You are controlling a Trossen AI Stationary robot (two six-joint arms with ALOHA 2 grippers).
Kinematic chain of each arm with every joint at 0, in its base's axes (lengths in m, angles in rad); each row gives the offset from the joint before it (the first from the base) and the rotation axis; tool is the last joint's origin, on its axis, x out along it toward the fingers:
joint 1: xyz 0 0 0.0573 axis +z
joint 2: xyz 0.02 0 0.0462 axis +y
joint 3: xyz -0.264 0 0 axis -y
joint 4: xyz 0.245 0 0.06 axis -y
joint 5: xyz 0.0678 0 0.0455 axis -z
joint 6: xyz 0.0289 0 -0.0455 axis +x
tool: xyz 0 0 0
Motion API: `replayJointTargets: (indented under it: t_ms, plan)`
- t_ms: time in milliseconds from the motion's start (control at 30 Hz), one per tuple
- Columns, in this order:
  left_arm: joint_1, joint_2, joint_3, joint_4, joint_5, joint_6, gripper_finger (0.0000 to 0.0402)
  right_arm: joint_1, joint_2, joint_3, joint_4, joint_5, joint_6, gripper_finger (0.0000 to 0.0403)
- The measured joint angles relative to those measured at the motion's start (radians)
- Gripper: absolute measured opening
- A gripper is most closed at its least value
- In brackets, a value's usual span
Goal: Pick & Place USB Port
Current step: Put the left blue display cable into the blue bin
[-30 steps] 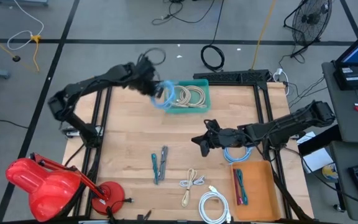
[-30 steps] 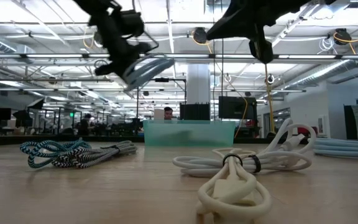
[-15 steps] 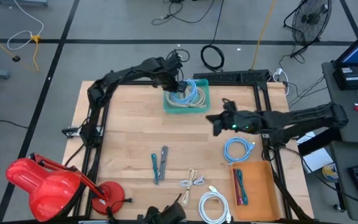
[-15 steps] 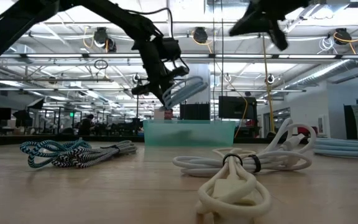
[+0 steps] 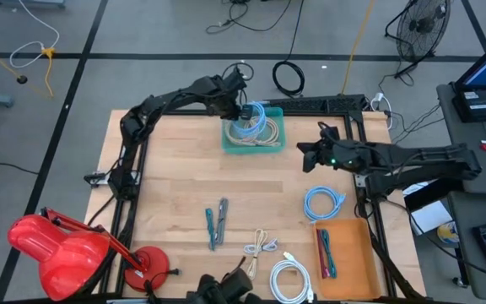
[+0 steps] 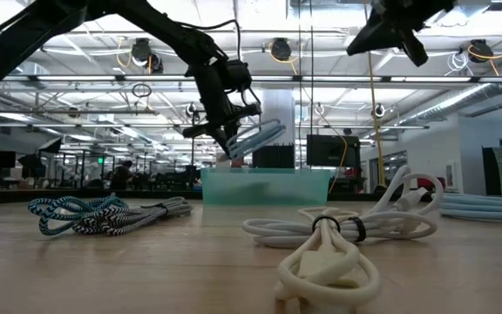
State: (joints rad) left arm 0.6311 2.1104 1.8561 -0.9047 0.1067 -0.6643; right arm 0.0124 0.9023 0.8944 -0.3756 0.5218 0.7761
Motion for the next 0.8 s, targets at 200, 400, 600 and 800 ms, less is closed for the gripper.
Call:
replayJointTargets:
  t_ms: [200,400,600,800]
  plan:
    - [-0.026,0.068,0.001,0.026,0.036,-0.017,0.0013,0.000,0.039,0.000,0.005,-0.039,0.000,0.0000]
    - [-0.047,0.114,0.000,0.066,0.039,-0.030,0.0013,0.000,0.038,0.000,0.005,-0.050,0.000,0.0000]
    - [-0.051,0.114,0.024,0.117,0.038,-0.064,0.0013,0.000,0.037,0.000,0.004,-0.051,0.004,0.0000]
    - [-0.060,0.148,0.119,0.101,0.044,-0.045,0.0013,0.000,0.037,0.000,0.006,-0.049,0.005,0.0000]
